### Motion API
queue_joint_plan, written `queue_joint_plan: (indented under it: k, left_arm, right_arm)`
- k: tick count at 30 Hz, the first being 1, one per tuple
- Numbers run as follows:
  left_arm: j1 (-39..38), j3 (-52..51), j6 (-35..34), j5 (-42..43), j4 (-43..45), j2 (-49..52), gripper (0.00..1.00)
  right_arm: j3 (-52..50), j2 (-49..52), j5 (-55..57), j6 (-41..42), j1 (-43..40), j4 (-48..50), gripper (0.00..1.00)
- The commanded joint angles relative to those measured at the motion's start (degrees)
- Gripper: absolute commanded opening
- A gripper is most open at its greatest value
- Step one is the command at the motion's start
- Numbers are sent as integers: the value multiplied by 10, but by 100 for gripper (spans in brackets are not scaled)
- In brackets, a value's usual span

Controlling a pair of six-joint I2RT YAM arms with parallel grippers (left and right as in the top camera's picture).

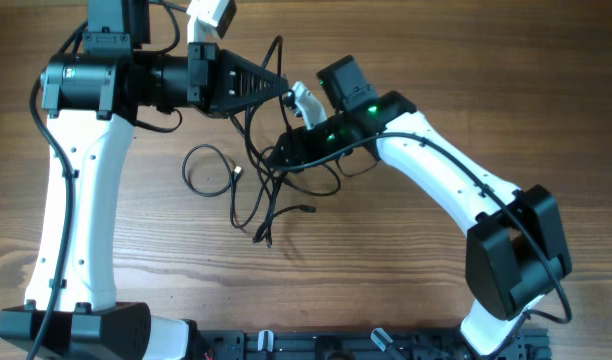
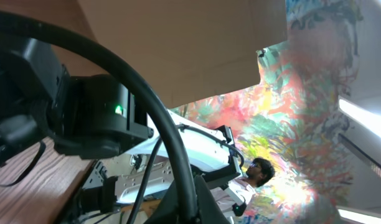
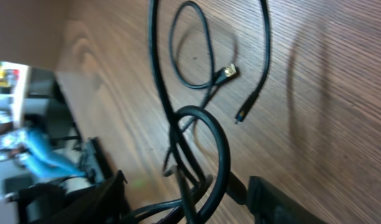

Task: Untangle cables

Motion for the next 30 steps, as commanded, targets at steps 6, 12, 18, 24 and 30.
queue_joint_plan:
  k: [6,12,18,24,30]
  left_arm:
    - [-2,6,9,33,-4,-7,4]
    - [-2,6,7,32,-4,-7,4]
    - [-2,6,-11,32,-4,-7,4]
    - [-2,6,-10,32,-4,-7,4]
    - [-1,6,-10,6,-1,-7,4]
  right_arm:
    - [0,33,66,-7,7,10,52]
    - [0,38,61,-8,8,8,50]
    - [-9,38,62,-8,8,6,43]
    - [-37,38,94,-9,7,12,13]
    - [-26,27,99,-8,-21,8,4]
